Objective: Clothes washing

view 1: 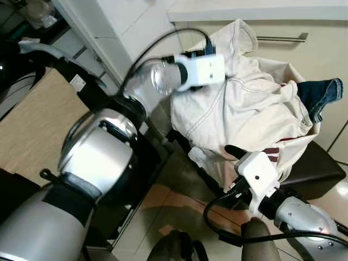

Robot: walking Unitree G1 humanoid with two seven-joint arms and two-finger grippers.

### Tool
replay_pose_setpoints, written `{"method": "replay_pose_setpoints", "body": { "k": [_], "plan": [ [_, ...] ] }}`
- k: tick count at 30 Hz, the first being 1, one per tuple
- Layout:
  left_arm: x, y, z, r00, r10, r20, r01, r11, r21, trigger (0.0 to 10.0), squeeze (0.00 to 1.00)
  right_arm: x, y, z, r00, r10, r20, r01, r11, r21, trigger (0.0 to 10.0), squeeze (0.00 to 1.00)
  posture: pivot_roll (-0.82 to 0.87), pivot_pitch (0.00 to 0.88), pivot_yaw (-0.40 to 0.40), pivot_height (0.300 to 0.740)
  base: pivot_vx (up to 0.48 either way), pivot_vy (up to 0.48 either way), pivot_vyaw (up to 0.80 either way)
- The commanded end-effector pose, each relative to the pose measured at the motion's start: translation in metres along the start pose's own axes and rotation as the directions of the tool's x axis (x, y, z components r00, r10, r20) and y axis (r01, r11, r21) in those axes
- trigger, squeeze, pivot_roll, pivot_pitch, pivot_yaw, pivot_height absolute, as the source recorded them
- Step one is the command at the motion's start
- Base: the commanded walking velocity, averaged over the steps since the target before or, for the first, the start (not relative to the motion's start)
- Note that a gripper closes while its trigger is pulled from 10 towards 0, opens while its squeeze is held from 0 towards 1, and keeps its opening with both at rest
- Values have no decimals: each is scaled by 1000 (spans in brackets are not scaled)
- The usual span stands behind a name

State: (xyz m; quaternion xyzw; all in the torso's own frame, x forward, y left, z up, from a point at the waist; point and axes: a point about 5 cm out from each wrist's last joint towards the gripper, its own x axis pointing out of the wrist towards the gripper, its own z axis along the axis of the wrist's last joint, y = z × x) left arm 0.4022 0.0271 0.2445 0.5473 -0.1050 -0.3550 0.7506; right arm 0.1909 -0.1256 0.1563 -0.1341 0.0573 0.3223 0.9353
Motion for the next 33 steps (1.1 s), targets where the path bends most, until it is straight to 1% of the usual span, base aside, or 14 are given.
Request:
{"method": "replay_pose_setpoints", "body": {
  "k": [1,2,3,4,6,12,16,17,19,22,24,28,29,33],
  "plan": [
    [-3,-9,-17,998,-3,-70,4,1000,3,10000,0,0,9,6,1000,15,23,-16,1000,14,10000,0,-462,218,367,691,0,0,0],
    [-2,-14,-17,997,-1,-79,2,1000,16,10000,0,1,9,6,1000,12,24,-12,1000,16,10000,0,-463,224,367,691,0,0,0],
    [0,-20,-18,996,5,-93,-4,1000,13,5647,0,1,10,7,1000,8,24,-8,1000,22,10000,0,-464,230,366,691,0,0,0],
    [0,-20,-18,996,5,-93,-4,1000,13,5647,0,1,10,7,1000,8,24,-8,1000,22,10000,0,-464,230,366,691,0,0,0],
    [0,-22,-19,995,16,-101,-20,999,-36,0,0,1,11,8,1000,3,23,-4,1000,28,10000,0,-465,234,367,691,0,0,0],
    [-1,-16,-22,991,87,-104,-114,952,-286,0,0,3,9,4,1000,-20,10,20,999,43,10000,0,-464,220,354,691,0,0,0],
    [-1,-17,-25,991,102,-89,-133,852,-507,0,0,7,8,2,999,-33,9,32,998,62,10000,0,-453,214,339,691,0,0,0],
    [-1,-17,-25,991,102,-89,-133,852,-507,0,0,7,8,2,999,-33,9,32,998,62,10000,0,-453,214,339,691,0,0,0],
    [-1,-20,-27,990,108,-89,-140,775,-616,0,0,8,8,1,1000,-29,7,29,997,69,10000,0,-448,212,332,691,0,0,0],
    [-1,-21,-28,990,111,-88,-142,740,-657,0,0,9,8,0,1000,-27,7,26,997,72,10000,0,-447,212,330,691,0,0,0],
    [-1,-27,-29,991,107,-80,-131,658,-742,0,0,11,6,0,1000,-20,8,19,997,79,10000,0,-441,207,315,691,0,0,0],
    [0,-33,-29,993,93,-72,-114,624,-773,0,0,12,6,-1,1000,-16,7,16,996,87,10000,0,-438,207,312,691,0,0,0],
    [1,-36,-29,994,86,-68,-106,589,-802,0,0,13,7,-3,1000,-15,2,15,995,94,10000,0,-434,205,308,691,0,0,0],
    [2,-46,-29,997,62,-52,-77,541,-837,0,0,14,8,-7,1000,-14,-10,15,994,109,10000,0,-431,203,306,691,0,0,0]
  ]
}}
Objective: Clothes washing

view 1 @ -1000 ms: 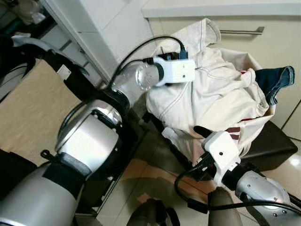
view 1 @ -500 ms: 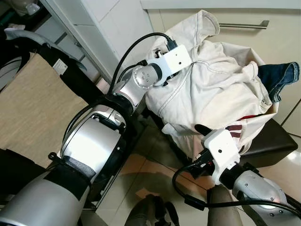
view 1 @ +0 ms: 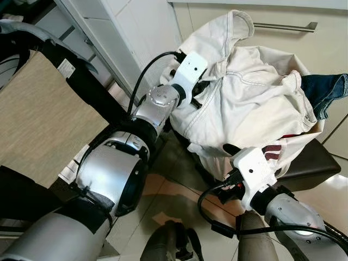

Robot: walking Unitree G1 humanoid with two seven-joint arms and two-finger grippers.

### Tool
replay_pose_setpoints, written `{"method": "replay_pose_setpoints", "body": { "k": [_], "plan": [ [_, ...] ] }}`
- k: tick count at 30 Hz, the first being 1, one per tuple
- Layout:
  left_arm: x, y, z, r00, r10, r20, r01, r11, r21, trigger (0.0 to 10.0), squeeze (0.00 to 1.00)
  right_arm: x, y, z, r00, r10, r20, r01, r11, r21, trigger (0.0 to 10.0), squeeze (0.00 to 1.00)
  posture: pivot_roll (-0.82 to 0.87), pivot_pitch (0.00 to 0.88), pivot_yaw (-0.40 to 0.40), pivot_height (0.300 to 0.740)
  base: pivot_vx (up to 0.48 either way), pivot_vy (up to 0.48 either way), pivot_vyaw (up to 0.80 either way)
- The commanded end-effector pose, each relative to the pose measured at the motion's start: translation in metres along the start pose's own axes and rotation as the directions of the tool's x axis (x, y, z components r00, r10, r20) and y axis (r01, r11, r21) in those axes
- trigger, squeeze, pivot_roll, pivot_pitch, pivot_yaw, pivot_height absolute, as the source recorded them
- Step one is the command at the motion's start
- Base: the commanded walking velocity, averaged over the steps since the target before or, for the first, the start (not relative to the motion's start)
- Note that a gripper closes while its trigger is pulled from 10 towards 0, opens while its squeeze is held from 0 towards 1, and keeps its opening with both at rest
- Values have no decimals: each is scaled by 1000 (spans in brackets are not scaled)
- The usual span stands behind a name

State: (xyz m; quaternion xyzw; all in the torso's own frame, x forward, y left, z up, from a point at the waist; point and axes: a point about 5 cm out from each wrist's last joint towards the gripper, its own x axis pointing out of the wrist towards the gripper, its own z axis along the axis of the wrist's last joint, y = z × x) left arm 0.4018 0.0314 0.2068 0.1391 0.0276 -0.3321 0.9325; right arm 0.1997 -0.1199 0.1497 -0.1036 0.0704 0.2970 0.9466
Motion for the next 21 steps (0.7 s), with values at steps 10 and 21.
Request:
{"method": "replay_pose_setpoints", "body": {
  "k": [10,21],
  "plan": [
    [-3,12,20,991,-9,130,46,958,-283,0,0,6,2,-9,1000,23,-7,-22,998,58,10000,0,-423,160,300,691,0,0,0],
    [-20,38,107,878,-65,475,209,943,-258,0,0,16,-11,-26,999,21,-37,-19,997,75,10000,0,-392,82,280,691,0,0,0]
  ]
}}
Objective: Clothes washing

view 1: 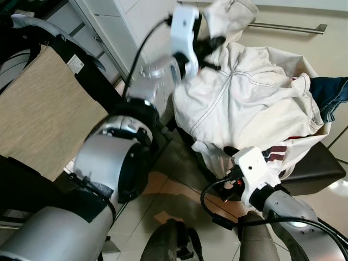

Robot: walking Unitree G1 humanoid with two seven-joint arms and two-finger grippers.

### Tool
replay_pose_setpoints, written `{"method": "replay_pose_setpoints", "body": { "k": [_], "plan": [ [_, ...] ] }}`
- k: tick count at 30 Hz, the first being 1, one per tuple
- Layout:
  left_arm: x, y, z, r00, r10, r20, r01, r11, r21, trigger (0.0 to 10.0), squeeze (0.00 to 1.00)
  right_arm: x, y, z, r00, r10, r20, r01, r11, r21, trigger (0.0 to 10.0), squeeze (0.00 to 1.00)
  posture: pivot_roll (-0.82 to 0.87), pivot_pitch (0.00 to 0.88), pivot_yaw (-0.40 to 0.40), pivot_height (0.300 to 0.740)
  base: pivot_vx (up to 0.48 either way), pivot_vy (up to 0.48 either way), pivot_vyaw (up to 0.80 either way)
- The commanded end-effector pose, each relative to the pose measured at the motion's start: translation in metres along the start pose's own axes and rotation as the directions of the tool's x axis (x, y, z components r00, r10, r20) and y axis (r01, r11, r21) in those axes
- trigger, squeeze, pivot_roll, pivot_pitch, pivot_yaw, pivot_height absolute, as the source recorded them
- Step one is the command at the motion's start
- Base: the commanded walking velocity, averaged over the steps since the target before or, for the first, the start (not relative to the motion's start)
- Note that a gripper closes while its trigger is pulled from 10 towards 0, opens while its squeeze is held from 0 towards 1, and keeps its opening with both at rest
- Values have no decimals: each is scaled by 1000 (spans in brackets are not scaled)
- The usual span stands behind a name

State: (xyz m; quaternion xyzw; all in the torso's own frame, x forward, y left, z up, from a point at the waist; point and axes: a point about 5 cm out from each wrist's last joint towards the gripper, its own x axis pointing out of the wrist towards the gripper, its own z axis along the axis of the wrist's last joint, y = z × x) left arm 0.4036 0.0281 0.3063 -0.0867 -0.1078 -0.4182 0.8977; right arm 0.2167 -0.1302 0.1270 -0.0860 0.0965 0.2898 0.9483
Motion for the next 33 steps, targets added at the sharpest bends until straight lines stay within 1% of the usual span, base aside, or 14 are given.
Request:
{"method": "replay_pose_setpoints", "body": {
  "k": [1,4,5,7,11,14,17,18,19,20,27,31,32,33],
  "plan": [
    [-5,11,29,997,-3,74,0,999,39,0,0,5,2,-4,1000,26,2,-27,999,24,10000,0,-392,82,280,691,0,0,0],
    [-8,17,60,991,4,137,-19,994,110,0,0,11,-3,-4,1000,22,9,-23,1000,22,10000,0,-373,57,281,691,0,0,0],
    [-8,17,60,991,4,137,-19,994,110,0,0,11,-3,-4,1000,22,9,-23,1000,22,10000,0,-373,57,281,691,0,0,0],
    [-14,23,91,980,16,199,-50,984,170,0,0,18,-8,-3,1000,18,23,-18,1000,19,10000,0,-360,41,282,691,0,0,0],
    [-18,25,113,970,22,244,-72,977,201,0,0,23,-10,-3,999,18,30,-19,1000,17,10000,0,-351,28,282,691,0,0,0],
    [-22,23,146,953,22,301,-101,963,249,0,0,28,-13,-3,999,19,38,-19,1000,16,10000,0,-335,18,285,691,0,0,0],
    [-25,21,170,942,28,335,-130,949,286,0,0,32,-14,-3,999,19,43,-19,1000,16,10000,0,-329,13,288,691,0,0,0],
    [-26,19,183,934,30,355,-145,942,303,0,0,35,-15,-4,999,19,48,-20,1000,15,10000,0,-325,9,292,691,0,0,0],
    [-27,18,186,932,35,362,-154,939,306,0,0,36,-15,-4,999,19,50,-19,1000,15,10000,0,-324,8,293,691,0,0,0],
    [-27,15,196,926,37,376,-166,933,318,0,0,37,-16,-4,998,17,53,-18,1000,16,10000,0,-321,4,295,691,0,0,0],
    [-28,8,218,908,55,416,-212,916,342,0,0,42,-18,-6,998,6,56,-7,1000,21,10000,0,-320,0,308,691,0,0,0],
    [-29,7,225,900,65,430,-223,918,327,0,0,44,-18,-8,999,0,49,-2,999,35,10000,0,-320,0,312,691,0,0,0],
    [-29,6,226,898,61,435,-214,925,314,0,0,45,-18,-8,999,-9,42,7,999,42,10000,0,-320,0,315,691,0,0,0],
    [-25,2,221,912,21,410,-169,929,328,0,0,45,-20,-9,999,-19,39,17,999,47,10000,0,-319,0,316,691,0,0,0]
  ]
}}
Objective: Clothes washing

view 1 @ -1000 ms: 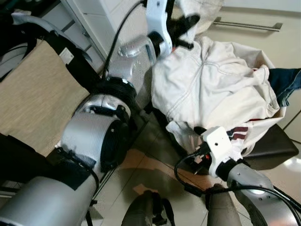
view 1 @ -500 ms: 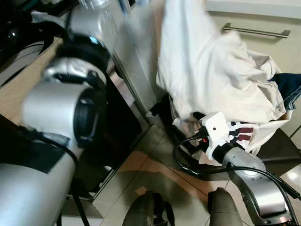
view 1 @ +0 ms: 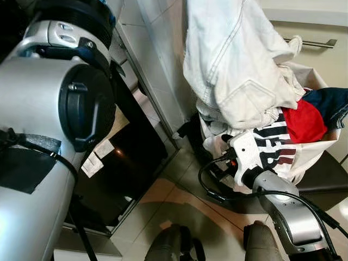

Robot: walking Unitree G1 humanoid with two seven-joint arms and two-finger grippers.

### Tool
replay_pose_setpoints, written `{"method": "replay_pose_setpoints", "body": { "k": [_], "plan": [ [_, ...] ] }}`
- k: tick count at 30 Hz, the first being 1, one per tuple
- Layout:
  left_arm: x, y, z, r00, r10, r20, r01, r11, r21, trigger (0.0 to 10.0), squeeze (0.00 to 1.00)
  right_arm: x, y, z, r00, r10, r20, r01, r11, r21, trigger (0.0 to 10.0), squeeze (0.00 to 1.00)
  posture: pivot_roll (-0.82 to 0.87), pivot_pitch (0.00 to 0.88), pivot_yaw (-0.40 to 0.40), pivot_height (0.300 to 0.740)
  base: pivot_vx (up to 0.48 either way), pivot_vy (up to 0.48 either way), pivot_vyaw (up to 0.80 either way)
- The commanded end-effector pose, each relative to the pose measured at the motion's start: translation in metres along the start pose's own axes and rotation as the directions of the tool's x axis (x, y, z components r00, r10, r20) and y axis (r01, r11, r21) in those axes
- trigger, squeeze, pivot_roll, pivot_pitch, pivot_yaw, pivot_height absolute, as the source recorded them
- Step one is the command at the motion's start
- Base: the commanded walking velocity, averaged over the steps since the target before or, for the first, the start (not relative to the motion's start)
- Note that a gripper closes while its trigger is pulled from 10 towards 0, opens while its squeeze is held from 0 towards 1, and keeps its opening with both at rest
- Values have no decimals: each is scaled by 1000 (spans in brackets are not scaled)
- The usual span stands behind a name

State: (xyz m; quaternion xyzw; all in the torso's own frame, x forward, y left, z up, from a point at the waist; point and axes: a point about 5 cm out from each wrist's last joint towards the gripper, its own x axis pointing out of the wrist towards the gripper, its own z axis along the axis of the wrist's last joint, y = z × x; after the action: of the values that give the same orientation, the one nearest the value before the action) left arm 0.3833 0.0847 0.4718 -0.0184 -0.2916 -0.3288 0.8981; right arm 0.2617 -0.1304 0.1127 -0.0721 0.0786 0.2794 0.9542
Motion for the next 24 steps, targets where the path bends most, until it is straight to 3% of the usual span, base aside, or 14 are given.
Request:
{"method": "replay_pose_setpoints", "body": {
  "k": [1,4,7,10,17,21,24],
  "plan": [
    [-1,7,48,992,-9,127,2,998,61,0,0,5,5,-2,1000,5,-3,-5,1000,28,10000,0,-319,0,316,691,0,0,0],
    [3,-1,41,992,-62,109,49,992,114,0,0,6,2,-2,1000,-12,-2,12,999,29,10000,0,-324,0,318,691,0,0,0],
    [-8,24,68,978,117,174,-132,989,73,0,0,7,-1,-2,1000,-26,7,25,999,38,10000,0,-321,0,315,691,0,0,0],
    [-16,38,80,961,210,181,-233,965,120,0,0,8,-6,-2,999,-52,3,52,998,43,10000,0,-320,0,316,691,0,0,0],
    [-35,63,90,932,313,181,-345,920,184,0,0,15,-21,7,988,-149,51,145,986,78,10000,0,-301,0,306,691,0,0,0],
    [-46,73,101,916,341,212,-381,906,185,0,0,17,-25,9,984,-170,59,167,985,52,10000,0,-296,0,294,691,0,0,730],
    [-55,80,112,906,347,240,-394,900,187,0,0,18,-29,12,981,-182,71,178,983,52,10000,94,-283,0,277,691,0,0,740]
  ]
}}
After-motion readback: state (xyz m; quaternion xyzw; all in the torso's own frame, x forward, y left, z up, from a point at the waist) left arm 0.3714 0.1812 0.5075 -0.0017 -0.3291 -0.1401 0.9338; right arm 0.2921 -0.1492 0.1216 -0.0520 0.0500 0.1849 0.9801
